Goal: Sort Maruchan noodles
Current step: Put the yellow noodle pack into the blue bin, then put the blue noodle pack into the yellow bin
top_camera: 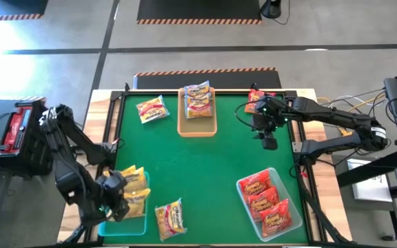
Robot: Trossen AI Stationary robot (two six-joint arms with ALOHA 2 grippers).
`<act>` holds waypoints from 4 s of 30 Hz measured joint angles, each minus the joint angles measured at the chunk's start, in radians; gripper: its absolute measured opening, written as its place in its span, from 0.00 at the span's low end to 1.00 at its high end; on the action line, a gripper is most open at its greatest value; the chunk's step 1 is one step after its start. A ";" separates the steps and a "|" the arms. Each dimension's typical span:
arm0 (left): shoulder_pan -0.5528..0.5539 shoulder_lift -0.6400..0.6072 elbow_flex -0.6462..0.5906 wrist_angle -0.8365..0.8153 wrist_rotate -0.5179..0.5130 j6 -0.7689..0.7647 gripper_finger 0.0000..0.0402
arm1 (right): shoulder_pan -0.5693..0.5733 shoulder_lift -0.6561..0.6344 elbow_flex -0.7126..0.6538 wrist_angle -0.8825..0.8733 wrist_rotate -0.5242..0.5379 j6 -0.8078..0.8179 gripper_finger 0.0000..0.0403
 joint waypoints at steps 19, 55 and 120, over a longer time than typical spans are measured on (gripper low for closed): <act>0.000 0.092 -0.004 -0.235 0.280 -0.158 0.23 | -0.004 -0.002 0.000 -0.014 0.000 0.013 0.37; 0.688 -0.026 -0.302 -0.410 -0.529 -0.236 0.33 | -0.030 0.059 0.000 0.147 0.063 0.162 0.37; 1.217 0.248 -0.479 0.732 0.018 0.565 0.19 | -0.038 0.156 0.000 0.137 0.062 0.149 0.37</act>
